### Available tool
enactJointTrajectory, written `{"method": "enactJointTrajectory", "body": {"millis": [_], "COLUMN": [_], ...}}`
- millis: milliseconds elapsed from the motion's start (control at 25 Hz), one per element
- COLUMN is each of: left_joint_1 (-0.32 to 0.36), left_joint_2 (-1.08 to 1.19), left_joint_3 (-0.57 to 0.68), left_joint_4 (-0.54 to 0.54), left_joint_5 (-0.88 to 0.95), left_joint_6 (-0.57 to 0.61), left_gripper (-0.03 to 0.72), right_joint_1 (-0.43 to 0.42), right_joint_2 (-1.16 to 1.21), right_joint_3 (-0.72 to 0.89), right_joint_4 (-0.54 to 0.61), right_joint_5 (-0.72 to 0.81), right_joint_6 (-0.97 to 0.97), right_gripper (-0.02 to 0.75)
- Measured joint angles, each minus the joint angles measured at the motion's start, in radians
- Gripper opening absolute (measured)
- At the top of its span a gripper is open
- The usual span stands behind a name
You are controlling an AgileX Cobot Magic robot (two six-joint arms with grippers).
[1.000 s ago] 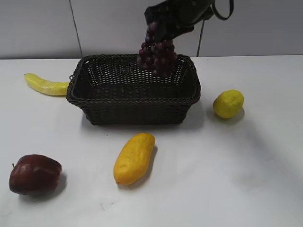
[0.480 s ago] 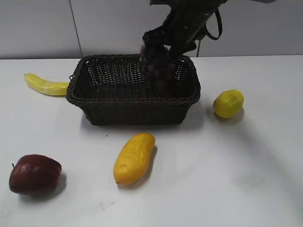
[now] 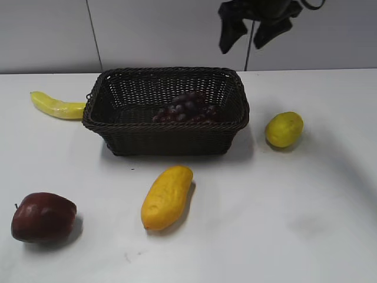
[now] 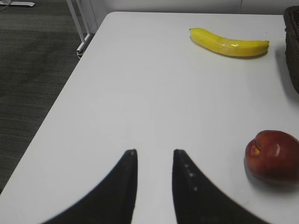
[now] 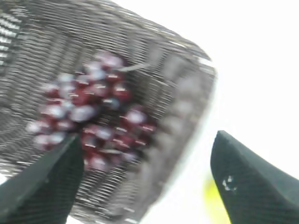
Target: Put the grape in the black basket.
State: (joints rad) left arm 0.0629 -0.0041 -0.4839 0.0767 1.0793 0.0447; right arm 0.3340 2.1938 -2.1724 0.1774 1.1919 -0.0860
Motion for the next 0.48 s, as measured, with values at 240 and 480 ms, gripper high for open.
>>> {"method": "enactJointTrajectory", "body": {"millis": [240,480], "left_joint_1": [0.000,0.000], "left_joint_2": [0.000,0.000], "left_joint_3": [0.000,0.000], "left_joint_4": [0.000,0.000], "left_joint_5": [0.000,0.000], "left_joint_6": [0.000,0.000], "left_gripper": [0.230,0.230], "right_joint_1": [-0.173,-0.270], "right_joint_2": [0.000,-0.093], "right_joint_3": [0.016,0.167], "right_joint_4": [-0.050,-0.096], "right_joint_5": [0.014,0.014], "right_joint_6": [0.045,0.063], "right_gripper": [0.560,0.543]}}
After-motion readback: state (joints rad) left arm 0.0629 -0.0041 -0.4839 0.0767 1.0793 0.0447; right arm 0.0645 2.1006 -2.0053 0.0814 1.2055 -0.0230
